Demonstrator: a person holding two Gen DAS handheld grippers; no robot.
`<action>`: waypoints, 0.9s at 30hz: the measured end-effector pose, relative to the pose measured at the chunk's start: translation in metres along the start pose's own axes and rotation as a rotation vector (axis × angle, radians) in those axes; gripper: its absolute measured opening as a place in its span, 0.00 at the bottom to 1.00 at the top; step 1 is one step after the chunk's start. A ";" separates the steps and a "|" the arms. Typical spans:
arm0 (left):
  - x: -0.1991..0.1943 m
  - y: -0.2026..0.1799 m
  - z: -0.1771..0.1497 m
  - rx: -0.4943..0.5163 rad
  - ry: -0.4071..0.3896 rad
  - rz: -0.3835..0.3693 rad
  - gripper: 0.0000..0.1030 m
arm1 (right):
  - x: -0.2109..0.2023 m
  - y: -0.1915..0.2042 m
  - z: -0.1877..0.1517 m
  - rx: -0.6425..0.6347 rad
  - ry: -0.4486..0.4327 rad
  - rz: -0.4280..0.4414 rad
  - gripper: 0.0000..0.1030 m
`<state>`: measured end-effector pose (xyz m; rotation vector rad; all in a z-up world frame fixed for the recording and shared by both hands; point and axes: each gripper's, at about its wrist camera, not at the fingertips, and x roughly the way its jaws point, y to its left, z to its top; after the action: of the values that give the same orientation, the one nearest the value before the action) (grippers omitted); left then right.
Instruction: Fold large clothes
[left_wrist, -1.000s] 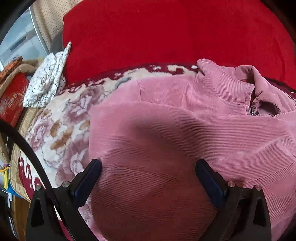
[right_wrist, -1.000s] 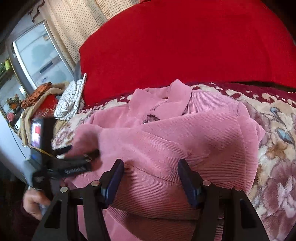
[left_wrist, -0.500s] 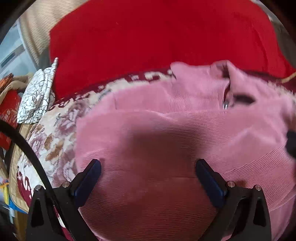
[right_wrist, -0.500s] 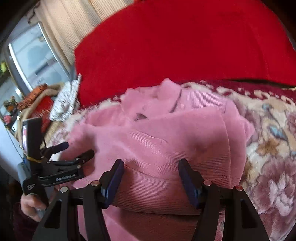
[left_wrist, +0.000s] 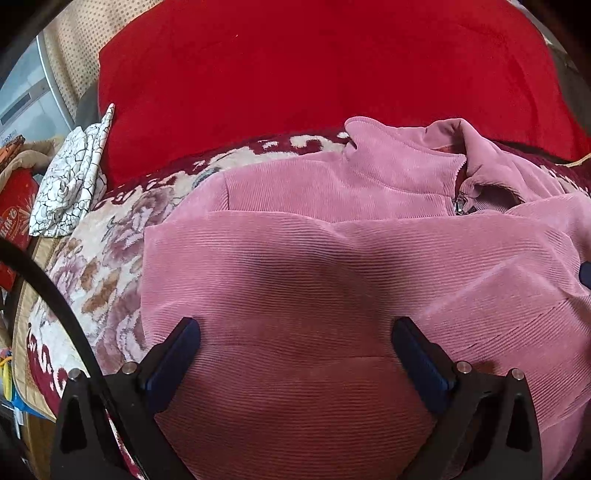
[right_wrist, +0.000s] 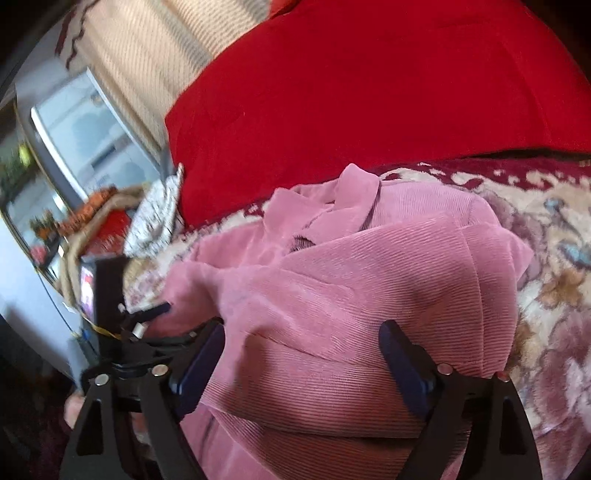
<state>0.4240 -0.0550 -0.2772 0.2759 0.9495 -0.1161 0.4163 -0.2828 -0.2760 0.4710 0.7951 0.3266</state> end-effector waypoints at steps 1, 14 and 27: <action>0.000 0.000 0.000 0.000 0.000 0.000 1.00 | -0.002 -0.003 0.002 0.025 -0.006 0.019 0.85; -0.023 0.020 0.004 -0.080 -0.105 0.090 1.00 | -0.037 0.019 0.007 -0.076 -0.148 -0.050 0.84; 0.001 0.023 -0.004 -0.091 -0.014 0.084 1.00 | -0.014 0.014 -0.005 -0.134 -0.003 -0.157 0.80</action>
<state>0.4263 -0.0317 -0.2760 0.2308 0.9252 0.0023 0.4016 -0.2763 -0.2632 0.2818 0.7967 0.2317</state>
